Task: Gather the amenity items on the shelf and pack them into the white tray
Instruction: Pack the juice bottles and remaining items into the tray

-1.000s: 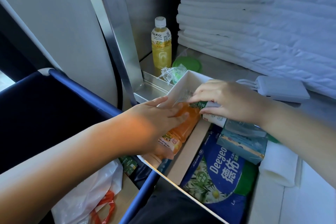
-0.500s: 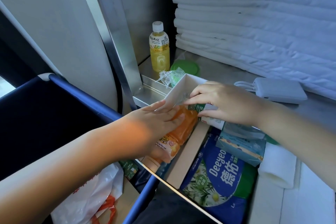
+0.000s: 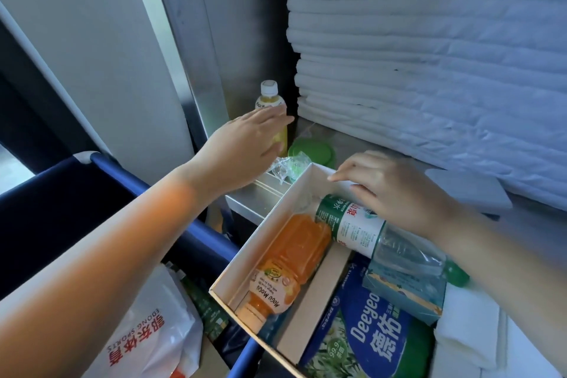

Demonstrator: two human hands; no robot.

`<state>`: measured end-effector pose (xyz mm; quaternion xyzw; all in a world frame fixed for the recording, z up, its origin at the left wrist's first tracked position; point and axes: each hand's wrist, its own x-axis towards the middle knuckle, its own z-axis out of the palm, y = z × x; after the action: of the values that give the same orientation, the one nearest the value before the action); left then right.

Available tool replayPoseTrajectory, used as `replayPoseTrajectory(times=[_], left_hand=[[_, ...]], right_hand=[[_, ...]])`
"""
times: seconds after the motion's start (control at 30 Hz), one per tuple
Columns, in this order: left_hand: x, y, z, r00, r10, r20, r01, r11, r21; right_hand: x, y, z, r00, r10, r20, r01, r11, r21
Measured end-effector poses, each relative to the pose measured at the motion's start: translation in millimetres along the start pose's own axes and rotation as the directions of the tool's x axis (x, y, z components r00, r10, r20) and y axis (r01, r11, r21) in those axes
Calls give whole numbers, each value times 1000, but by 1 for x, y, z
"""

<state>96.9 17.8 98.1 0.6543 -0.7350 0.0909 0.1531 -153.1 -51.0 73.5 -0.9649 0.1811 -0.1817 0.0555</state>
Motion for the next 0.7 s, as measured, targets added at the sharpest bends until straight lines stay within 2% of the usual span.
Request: replayPoseTrajectory(times=[0.13, 0.3, 0.4, 0.7], left_hand=[[39, -17, 8, 994, -104, -28, 107, 990, 93], [73, -32, 13, 969, -228, 96, 207, 959, 196], [83, -38, 12, 956, -232, 177, 184, 951, 251], [89, -37, 10, 979, -165, 116, 135, 963, 233]], right_hand=[[1, 3, 1, 999, -36, -36, 37, 999, 17], [2, 6, 3, 999, -25, -44, 27, 998, 54], [1, 5, 3, 999, -17, -46, 20, 998, 66], [1, 3, 3, 999, -21, -41, 23, 998, 56]])
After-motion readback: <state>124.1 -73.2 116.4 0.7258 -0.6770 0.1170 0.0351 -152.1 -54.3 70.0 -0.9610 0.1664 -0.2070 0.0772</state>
